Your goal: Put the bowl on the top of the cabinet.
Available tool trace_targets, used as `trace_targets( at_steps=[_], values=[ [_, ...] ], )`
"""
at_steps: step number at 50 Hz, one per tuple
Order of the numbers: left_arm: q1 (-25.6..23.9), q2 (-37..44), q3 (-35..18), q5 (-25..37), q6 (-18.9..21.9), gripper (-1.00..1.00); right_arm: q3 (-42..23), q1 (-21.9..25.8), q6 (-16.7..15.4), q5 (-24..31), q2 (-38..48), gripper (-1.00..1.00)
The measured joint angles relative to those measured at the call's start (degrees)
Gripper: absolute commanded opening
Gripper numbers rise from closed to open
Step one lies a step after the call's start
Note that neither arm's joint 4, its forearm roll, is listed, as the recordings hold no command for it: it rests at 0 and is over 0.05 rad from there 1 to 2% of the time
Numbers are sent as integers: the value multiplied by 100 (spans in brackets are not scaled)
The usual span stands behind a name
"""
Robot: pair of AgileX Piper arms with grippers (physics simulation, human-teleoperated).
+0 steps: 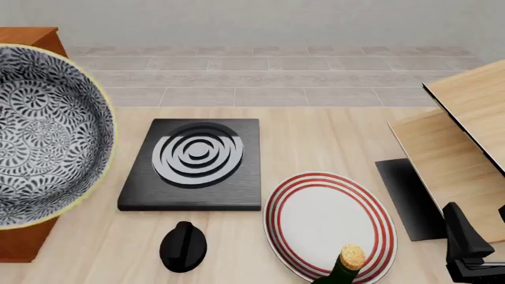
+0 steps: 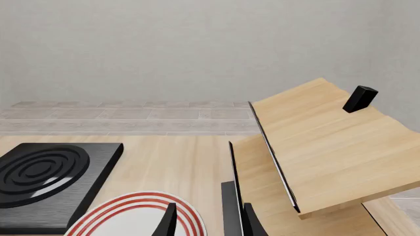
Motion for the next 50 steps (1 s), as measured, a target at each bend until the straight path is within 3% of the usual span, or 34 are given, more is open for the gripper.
trace_targets(
  at_steps=[27, 50],
  values=[
    [1723, 853, -809, -631, -1063, -100, 0, 0, 0, 0, 0, 100],
    [2682, 1654, -1175, -1099, -2102, -100, 0, 0, 0, 0, 0, 100]
  ],
)
